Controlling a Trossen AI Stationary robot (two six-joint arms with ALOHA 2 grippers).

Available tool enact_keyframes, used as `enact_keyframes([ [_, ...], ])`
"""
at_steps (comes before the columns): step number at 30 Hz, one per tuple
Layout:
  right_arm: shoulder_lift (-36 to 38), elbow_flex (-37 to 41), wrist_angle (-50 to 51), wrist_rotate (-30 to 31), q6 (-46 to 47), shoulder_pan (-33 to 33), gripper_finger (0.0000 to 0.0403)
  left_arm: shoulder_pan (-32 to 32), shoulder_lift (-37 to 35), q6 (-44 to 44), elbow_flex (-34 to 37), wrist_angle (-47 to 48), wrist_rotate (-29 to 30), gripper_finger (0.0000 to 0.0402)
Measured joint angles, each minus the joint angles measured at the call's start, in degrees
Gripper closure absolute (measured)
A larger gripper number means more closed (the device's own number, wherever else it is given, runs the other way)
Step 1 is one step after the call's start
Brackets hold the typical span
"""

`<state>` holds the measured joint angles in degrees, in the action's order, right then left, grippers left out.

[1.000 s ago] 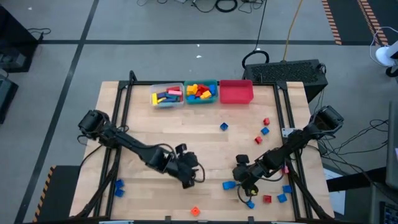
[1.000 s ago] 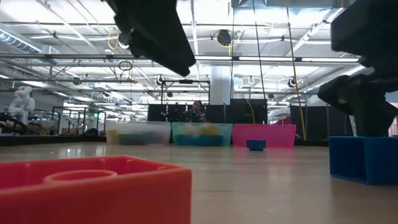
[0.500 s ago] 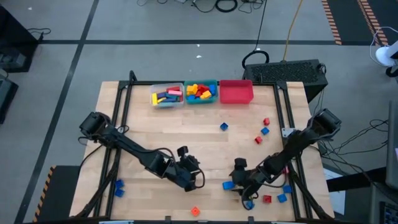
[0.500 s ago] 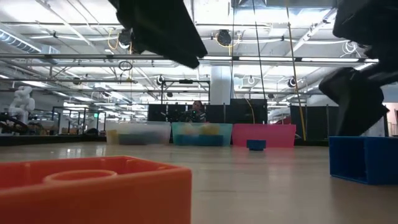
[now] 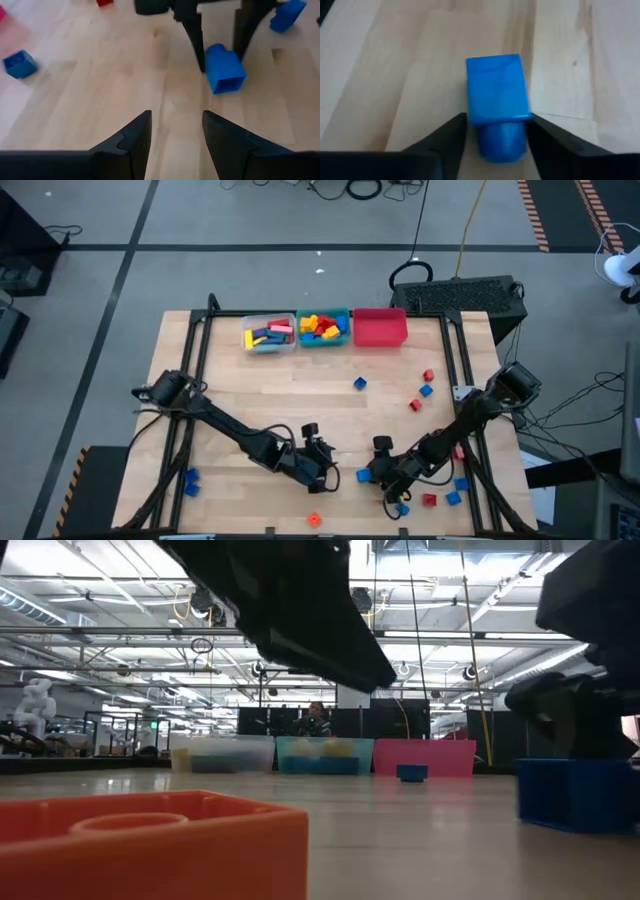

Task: Sort blocks by size
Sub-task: Put the blue 1 stud game piece into the green bin

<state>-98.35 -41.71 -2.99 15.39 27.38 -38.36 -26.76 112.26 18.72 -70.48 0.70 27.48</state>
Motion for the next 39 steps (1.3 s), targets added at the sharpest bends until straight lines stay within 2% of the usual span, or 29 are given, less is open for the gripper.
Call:
enact_keyframes([
  [6,0.09,0.00,-0.32,2.60,-1.21,1.41,0.0318,0.01,2.05,0.22,-0.01,-1.27,-0.15,0.0224],
  [12,0.09,0.00,-0.73,5.89,-3.28,4.04,0.0319,0.00,1.89,0.52,-0.02,-5.53,-0.59,0.0213],
  [15,0.12,0.00,-2.75,5.90,-4.72,5.44,0.0319,0.00,1.80,0.42,-0.04,-5.87,-0.96,0.0177],
  [23,0.15,0.00,-7.60,5.87,-9.99,7.30,0.0319,0.58,1.84,-0.06,-0.04,-3.83,-0.89,0.0034],
  [26,0.17,0.00,-10.03,5.83,-11.79,7.60,0.0319,1.04,1.84,-0.07,-0.04,-3.42,-0.87,0.0007],
  [33,0.20,0.00,-14.40,5.80,-13.86,9.19,0.0319,2.40,1.84,-1.16,-0.04,-3.17,-1.44,0.0038],
  [39,0.20,0.00,-16.39,5.84,-14.61,9.94,0.0319,2.84,1.84,-2.62,-0.04,-3.14,-1.65,0.0107],
])
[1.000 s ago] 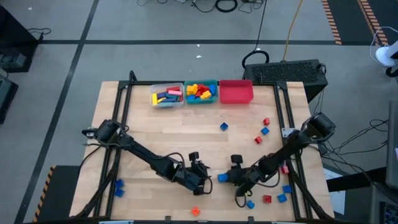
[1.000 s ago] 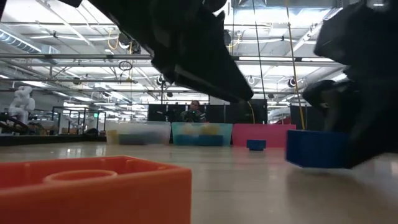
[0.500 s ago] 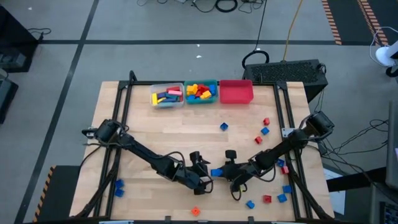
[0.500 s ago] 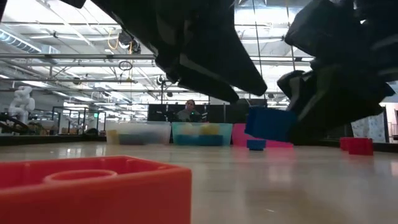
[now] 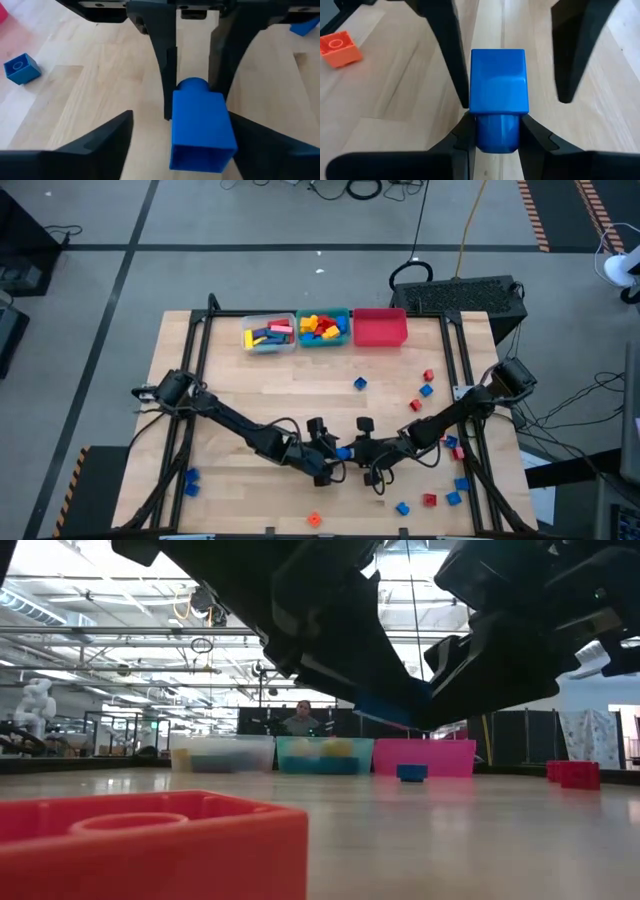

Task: Sort blocks by size
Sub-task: Put the blue 1 stud game piece into the green bin

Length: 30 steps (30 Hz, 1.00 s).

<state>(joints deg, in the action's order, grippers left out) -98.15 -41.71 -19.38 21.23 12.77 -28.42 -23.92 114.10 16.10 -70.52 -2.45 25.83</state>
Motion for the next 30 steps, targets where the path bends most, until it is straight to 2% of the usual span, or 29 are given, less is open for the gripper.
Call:
enact_keyframes([
  [7,0.00,0.00,-0.11,0.23,-0.19,-0.02,0.0313,0.21,0.00,-0.04,0.00,-0.04,-2.25,0.0219],
  [11,0.00,0.00,0.30,0.08,-0.19,-0.02,0.0272,0.89,0.00,-0.11,0.00,0.03,-4.16,0.0269],
  [15,0.16,0.00,0.73,1.03,-0.07,0.00,0.0216,1.92,-0.29,-0.43,0.00,0.90,-4.23,0.0269],
  [20,4.40,-0.07,11.37,10.17,6.77,-0.02,0.0166,5.37,-3.36,-0.61,-0.02,7.74,-0.57,0.0269],
  [25,10.56,-0.04,25.50,17.60,16.79,0.04,0.0157,11.44,-7.93,-5.44,-0.02,12.58,8.18,0.0267],
  [30,13.14,-0.02,30.18,18.36,20.14,0.09,0.0164,21.50,-11.20,-12.61,-0.07,8.81,9.18,0.0264],
])
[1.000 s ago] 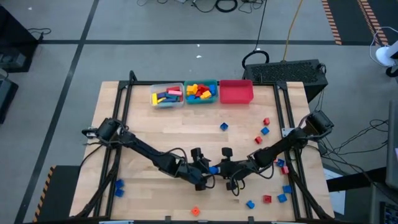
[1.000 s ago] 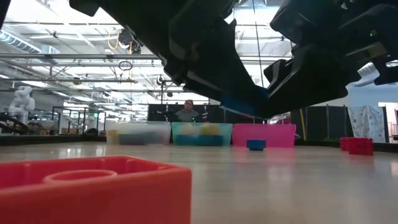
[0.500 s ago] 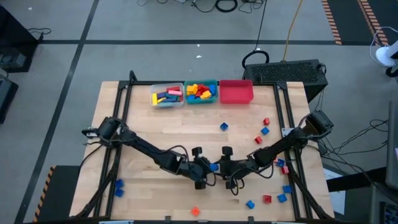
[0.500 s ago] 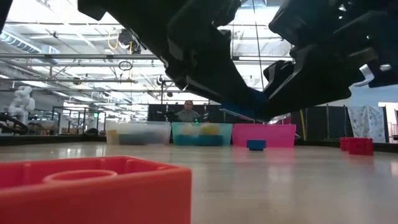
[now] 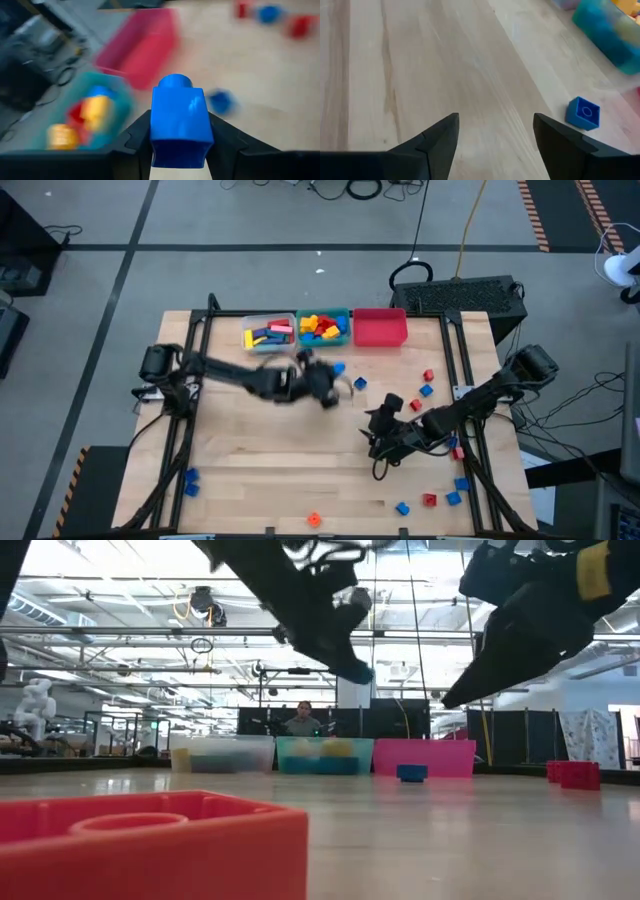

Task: Sort blocks by size
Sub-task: Put the blue 1 stud game piece into the green bin

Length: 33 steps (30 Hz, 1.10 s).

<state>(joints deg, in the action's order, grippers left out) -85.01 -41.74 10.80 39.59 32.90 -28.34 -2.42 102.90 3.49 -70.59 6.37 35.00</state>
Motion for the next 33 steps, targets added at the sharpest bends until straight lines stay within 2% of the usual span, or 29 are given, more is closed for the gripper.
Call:
enact_keyframes([
  [2,0.02,0.00,0.10,-0.01,0.25,-0.07,0.0166,4.97,-0.03,-2.62,0.00,-2.40,-1.20,0.0263],
  [5,0.02,0.00,2.41,1.08,1.69,-0.17,0.0167,12.58,0.40,-3.60,0.00,-4.82,-8.99,0.0263],
  [8,0.05,0.00,6.67,3.98,4.22,-0.15,0.0167,19.43,2.08,-0.53,0.01,-5.86,-15.28,0.0262],
  [14,0.11,0.00,11.92,5.53,7.11,0.04,0.0167,28.05,3.86,2.18,0.13,-6.09,-19.70,0.0261],
  [20,0.11,0.00,13.15,7.22,6.45,1.12,0.0167,30.23,4.25,3.59,0.11,-6.40,-20.62,0.0242],
  [23,0.11,0.00,14.18,10.15,5.73,2.69,0.0167,30.23,4.77,5.16,0.04,-6.42,-23.45,0.0204],
  [29,0.11,0.00,13.02,10.00,0.14,8.79,0.0167,29.89,5.65,6.67,0.04,-4.24,-24.64,0.0121],
  [33,0.11,0.00,11.90,9.89,-1.30,13.94,0.0167,29.23,3.75,8.29,0.07,-0.41,-24.43,0.0105],
])
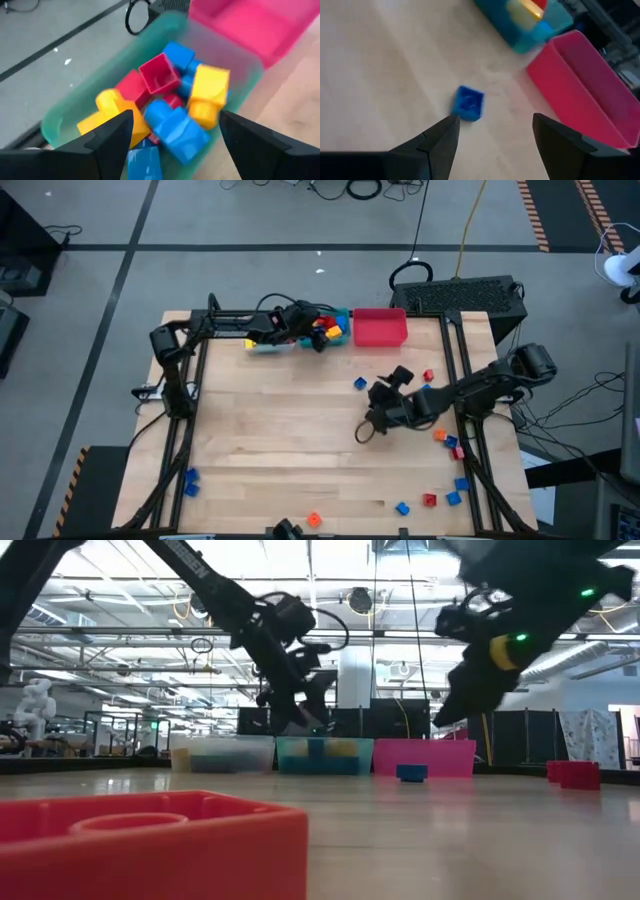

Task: Sort blocks by size
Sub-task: Put the blue 1 stud game piece into the green bin, then put the blue 4 stud game piece into the red bin

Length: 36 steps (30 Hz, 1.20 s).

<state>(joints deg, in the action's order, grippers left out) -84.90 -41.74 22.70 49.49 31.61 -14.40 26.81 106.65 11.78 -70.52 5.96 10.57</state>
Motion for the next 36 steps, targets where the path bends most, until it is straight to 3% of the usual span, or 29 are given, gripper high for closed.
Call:
enact_keyframes([
  [2,0.00,0.00,-1.72,-2.12,-1.17,2.75,0.0163,-0.89,-2.36,-0.21,0.00,1.65,0.38,0.0104],
  [8,-0.09,0.01,-11.45,-17.97,-7.84,11.87,0.0119,-6.46,-10.70,-3.95,0.00,4.63,7.09,0.0103],
  [14,-1.19,0.00,-12.80,-26.08,-8.53,19.45,0.0065,-12.86,-16.82,-5.04,-0.04,9.06,13.57,0.0103],
  [20,-6.29,0.02,-15.37,-31.73,-10.24,21.19,0.0044,-18.12,-16.92,-4.61,-0.04,11.33,17.40,0.0103],
  [27,-10.53,0.02,-18.55,-31.52,-8.11,22.36,0.0061,-22.71,-16.76,-2.23,0.00,13.87,24.77,0.0103],
  [36,-11.39,0.00,-18.18,-31.76,-6.31,23.72,0.0156,-23.14,-17.01,0.00,4.10,13.43,26.26,0.0103],
])
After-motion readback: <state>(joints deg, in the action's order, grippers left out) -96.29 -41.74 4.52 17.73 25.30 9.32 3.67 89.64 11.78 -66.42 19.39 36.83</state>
